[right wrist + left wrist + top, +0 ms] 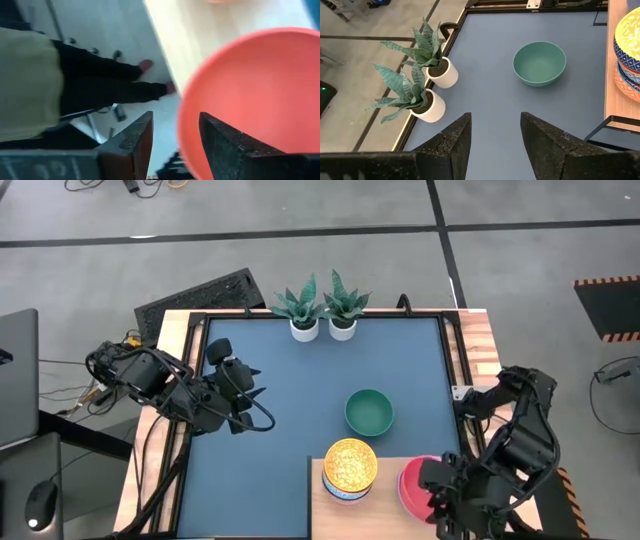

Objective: Place and stack bowls onto a shelf
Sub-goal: Stack the orange bowl on top of the pink bowl on the shelf

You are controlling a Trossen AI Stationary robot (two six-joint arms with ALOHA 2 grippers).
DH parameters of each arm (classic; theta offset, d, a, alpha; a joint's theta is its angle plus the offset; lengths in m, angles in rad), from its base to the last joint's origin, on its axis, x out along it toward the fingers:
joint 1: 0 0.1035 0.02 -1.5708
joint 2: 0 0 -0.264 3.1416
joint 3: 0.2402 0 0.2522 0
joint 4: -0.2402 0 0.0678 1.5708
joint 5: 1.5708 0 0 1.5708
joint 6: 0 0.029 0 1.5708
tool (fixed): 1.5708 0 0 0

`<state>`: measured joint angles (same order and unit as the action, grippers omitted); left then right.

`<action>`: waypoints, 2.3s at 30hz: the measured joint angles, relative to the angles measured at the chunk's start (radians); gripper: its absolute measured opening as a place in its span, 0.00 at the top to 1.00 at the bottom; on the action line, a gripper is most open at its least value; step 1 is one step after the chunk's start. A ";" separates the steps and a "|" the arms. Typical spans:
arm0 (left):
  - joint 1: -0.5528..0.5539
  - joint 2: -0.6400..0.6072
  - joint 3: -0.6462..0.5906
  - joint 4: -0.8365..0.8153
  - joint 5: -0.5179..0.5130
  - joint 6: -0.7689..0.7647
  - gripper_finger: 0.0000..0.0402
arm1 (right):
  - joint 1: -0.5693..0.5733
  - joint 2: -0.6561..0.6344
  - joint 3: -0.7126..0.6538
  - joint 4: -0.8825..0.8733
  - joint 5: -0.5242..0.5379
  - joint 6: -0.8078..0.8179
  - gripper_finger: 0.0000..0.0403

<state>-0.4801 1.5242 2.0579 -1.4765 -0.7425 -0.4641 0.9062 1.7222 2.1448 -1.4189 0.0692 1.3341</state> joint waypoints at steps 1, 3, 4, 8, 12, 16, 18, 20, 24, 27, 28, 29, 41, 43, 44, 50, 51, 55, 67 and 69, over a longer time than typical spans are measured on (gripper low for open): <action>0.000 0.000 0.000 0.000 0.000 -0.001 0.61 | 0.002 0.000 0.000 0.026 0.003 -0.006 0.54; 0.000 0.000 0.000 0.000 -0.002 -0.001 0.61 | 0.021 0.000 0.000 0.069 0.065 -0.022 0.56; 0.000 0.000 0.000 0.000 -0.003 -0.005 0.61 | 0.036 0.000 0.000 0.085 0.121 -0.031 0.58; 0.000 0.000 0.000 0.000 -0.005 -0.037 0.61 | 0.096 -0.001 -0.047 0.205 0.369 -0.115 0.68; 0.000 0.000 0.000 0.000 -0.006 -0.037 0.61 | 0.130 -0.001 -0.090 0.216 0.518 -0.126 0.80; 0.000 0.000 0.000 0.000 -0.007 -0.048 0.61 | 0.135 0.000 -0.161 0.200 0.614 -0.051 0.92; 0.000 0.000 0.000 0.000 -0.008 -0.054 0.61 | 0.134 0.000 -0.204 0.209 0.636 -0.023 0.96; 0.000 0.000 0.000 0.000 -0.010 -0.054 0.61 | 0.134 0.000 -0.241 0.226 0.662 -0.017 0.96; 0.000 0.000 0.000 0.000 -0.010 -0.056 0.61 | 0.134 0.000 -0.288 0.235 0.689 0.017 0.92; 0.000 0.000 0.000 0.000 -0.010 -0.058 0.61 | 0.134 0.000 -0.321 0.242 0.693 0.052 0.89; 0.000 0.000 0.000 0.000 -0.010 -0.060 0.61 | 0.134 0.000 -0.334 0.248 0.693 0.055 0.89; 0.000 0.000 0.000 0.000 -0.010 -0.060 0.61 | 0.134 0.000 -0.345 0.258 0.693 0.057 0.90; 0.000 0.000 0.000 0.000 -0.010 -0.050 0.61 | 0.118 0.000 -0.334 0.362 0.705 -0.025 0.92; 0.000 0.000 0.000 0.000 -0.012 -0.045 0.61 | 0.117 -0.003 -0.290 0.351 0.711 -0.077 0.91; 0.000 0.000 0.000 0.000 -0.016 -0.045 0.61 | 0.117 -0.005 -0.275 0.343 0.715 -0.100 0.91; 0.000 0.000 0.000 0.001 -0.031 -0.054 0.61 | 0.164 -0.003 -0.251 0.219 0.742 -0.010 0.95; 0.000 0.000 0.000 0.001 -0.032 -0.055 0.61 | 0.178 -0.001 -0.251 0.182 0.765 0.040 0.95; 0.000 0.000 0.000 0.003 -0.032 -0.055 0.61 | 0.231 0.001 -0.264 0.079 0.880 0.214 0.92; 0.000 0.000 -0.001 0.031 -0.089 -0.034 0.61 | 0.297 0.001 -0.274 0.049 0.964 0.254 0.95; 0.000 0.000 -0.001 0.031 -0.089 -0.040 0.61 | 0.294 0.001 -0.298 0.049 0.959 0.265 0.94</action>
<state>-0.4801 1.5242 2.0571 -1.4456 -0.8314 -0.5040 1.2003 1.7233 1.8467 -1.3694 1.0280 1.5987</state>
